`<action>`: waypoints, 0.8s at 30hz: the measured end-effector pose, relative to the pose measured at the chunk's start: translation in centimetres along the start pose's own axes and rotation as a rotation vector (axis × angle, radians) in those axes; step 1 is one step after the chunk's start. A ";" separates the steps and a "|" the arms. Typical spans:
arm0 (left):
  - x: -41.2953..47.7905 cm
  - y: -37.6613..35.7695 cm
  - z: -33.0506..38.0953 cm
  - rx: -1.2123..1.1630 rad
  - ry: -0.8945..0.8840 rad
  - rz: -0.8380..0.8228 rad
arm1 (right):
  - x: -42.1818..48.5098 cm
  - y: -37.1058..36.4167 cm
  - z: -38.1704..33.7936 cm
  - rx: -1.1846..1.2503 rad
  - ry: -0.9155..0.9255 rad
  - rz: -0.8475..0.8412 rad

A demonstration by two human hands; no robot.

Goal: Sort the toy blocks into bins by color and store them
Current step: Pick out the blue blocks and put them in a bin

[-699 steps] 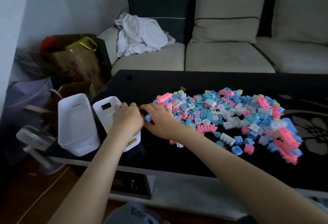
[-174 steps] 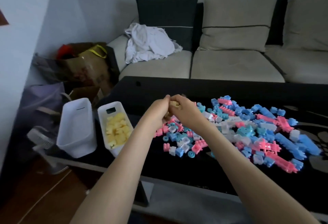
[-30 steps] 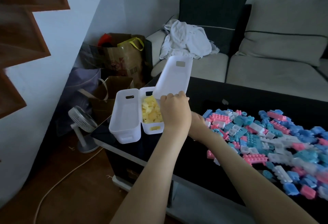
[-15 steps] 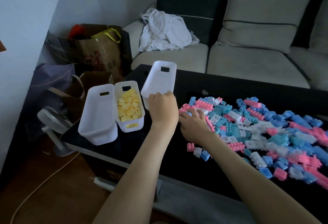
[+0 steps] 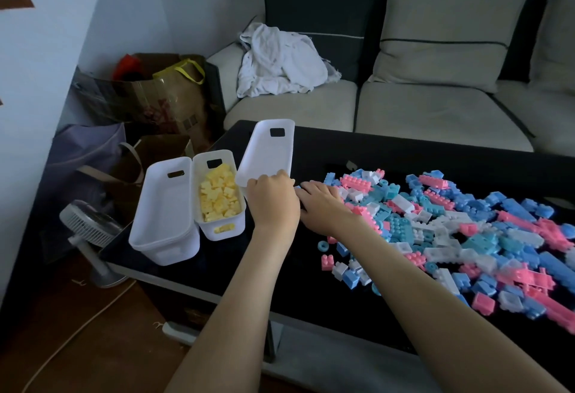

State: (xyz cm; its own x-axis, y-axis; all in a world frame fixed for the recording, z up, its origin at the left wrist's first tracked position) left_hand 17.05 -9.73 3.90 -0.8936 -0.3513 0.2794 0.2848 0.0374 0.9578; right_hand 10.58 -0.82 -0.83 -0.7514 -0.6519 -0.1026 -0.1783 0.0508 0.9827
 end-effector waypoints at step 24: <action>-1.6 -0.1 2.8 0.037 0.021 -0.312 | -4.7 2.6 3.2 0.338 -0.007 0.263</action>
State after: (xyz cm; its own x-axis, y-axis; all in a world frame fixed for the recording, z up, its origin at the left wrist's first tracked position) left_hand 17.44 -6.56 3.51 -0.9283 -0.3706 -0.0290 -0.0147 -0.0413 0.9990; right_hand 11.65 4.80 1.67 -0.8030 -0.5787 0.1423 -0.1775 0.4602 0.8699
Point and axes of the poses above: each hand's wrist, its own x-axis towards the middle knuckle, its own y-axis out of the back of the hand, z = x × y, the point moved 1 cm from there along x, towards the middle knuckle, and after that the axes turned 10 degrees about -z, right-handed, at the moved point
